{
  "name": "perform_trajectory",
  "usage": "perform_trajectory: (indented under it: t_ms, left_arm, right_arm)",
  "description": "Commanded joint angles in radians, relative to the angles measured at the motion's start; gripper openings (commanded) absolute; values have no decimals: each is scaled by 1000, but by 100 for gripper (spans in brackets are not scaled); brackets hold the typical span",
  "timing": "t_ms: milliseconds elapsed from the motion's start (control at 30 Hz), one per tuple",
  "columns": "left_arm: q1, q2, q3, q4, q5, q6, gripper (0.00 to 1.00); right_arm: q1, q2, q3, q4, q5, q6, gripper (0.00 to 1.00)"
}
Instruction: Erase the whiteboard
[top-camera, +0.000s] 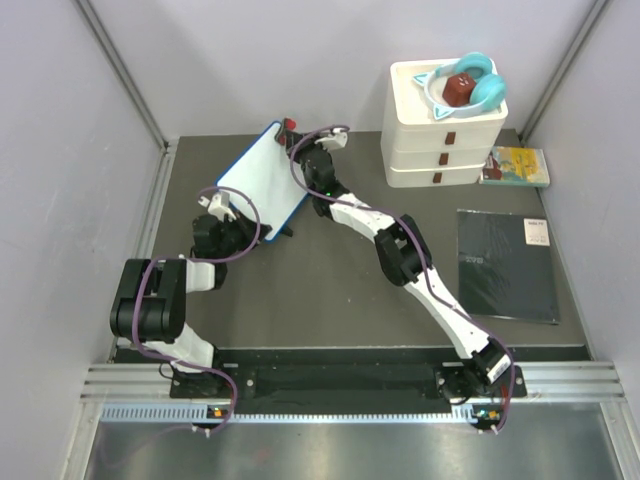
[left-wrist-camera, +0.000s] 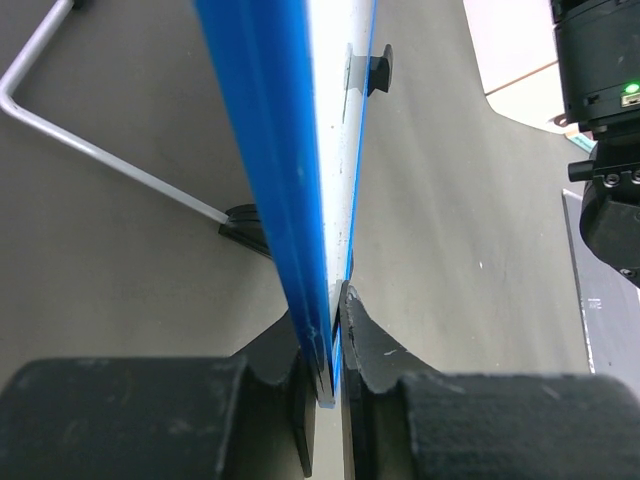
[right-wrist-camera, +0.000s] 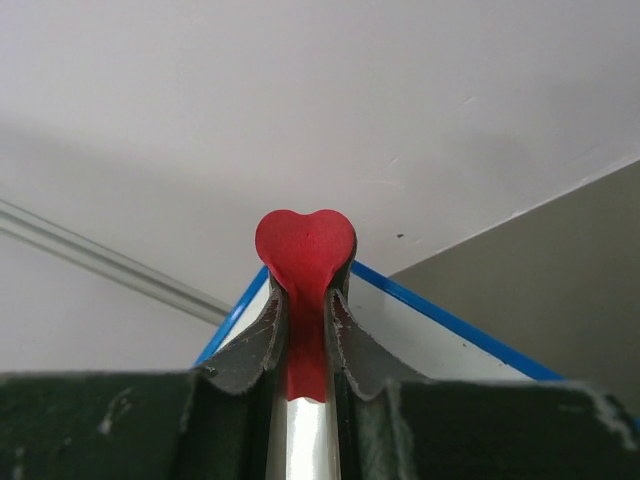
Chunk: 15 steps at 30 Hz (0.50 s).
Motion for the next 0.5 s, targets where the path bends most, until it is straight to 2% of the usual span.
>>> perform_trajectory:
  t_ms: [0,467]
  left_arm:
    - [-47,41,-46,-317,84,85,0]
    - [-50,41,-45,-319,86,86,0]
  right_arm:
    - [26,10,57,130,43,34,0]
    - [44,16,39,150,29,-21,0]
